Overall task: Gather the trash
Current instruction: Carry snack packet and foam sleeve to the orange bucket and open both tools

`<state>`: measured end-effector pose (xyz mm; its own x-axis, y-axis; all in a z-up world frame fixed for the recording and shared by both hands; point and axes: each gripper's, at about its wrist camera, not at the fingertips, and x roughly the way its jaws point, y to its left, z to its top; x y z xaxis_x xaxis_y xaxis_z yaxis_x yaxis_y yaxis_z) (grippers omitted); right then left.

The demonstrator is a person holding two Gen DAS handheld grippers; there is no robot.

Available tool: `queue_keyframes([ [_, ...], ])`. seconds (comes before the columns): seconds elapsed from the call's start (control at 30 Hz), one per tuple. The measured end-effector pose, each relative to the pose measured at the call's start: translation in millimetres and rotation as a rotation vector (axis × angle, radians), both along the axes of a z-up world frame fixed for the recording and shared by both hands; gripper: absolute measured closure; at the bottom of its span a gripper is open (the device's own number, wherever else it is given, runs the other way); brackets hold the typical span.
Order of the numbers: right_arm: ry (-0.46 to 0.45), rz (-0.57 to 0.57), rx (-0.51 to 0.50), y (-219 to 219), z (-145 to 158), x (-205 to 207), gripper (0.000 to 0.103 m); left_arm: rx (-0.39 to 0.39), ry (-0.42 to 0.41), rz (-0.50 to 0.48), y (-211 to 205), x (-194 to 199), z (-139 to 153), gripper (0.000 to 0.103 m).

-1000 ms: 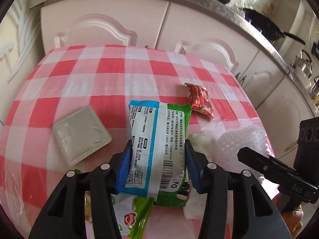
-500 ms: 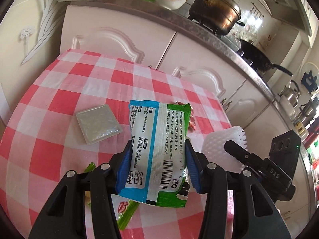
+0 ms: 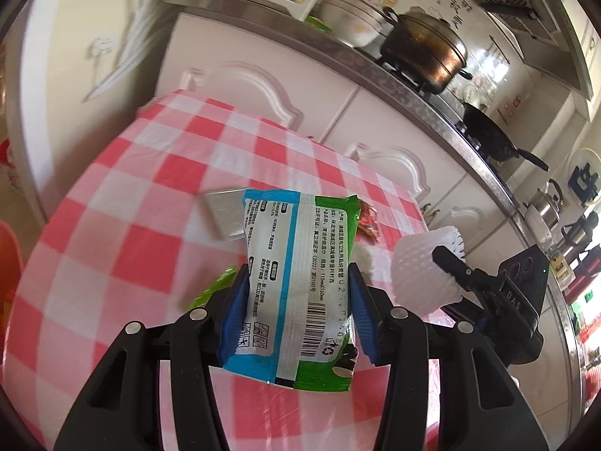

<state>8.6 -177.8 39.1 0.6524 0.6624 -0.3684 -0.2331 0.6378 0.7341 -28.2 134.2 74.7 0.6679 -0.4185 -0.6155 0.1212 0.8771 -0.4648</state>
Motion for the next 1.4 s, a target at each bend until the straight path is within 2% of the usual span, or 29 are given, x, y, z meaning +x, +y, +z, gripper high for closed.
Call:
queue_keyframes([
  [0.23,-0.001,0.035,-0.018,24,4,-1,0.049,-0.001,0.022,0.065,37,-23,-6,0.052],
  [0.57,-0.038,0.082,-0.142,65,18,-8,0.049,-0.002,0.055,0.153,88,-47,-22,0.052],
  [0.8,-0.002,0.123,-0.128,91,16,-7,0.049,0.017,0.056,0.197,124,-69,-25,0.052],
  [1.03,-0.011,0.183,-0.213,137,29,-21,0.049,0.031,0.049,0.270,171,-90,-26,0.052],
  [1.4,-0.027,0.330,-0.295,228,72,-31,0.049,0.016,0.031,0.475,264,-117,-37,0.051],
])
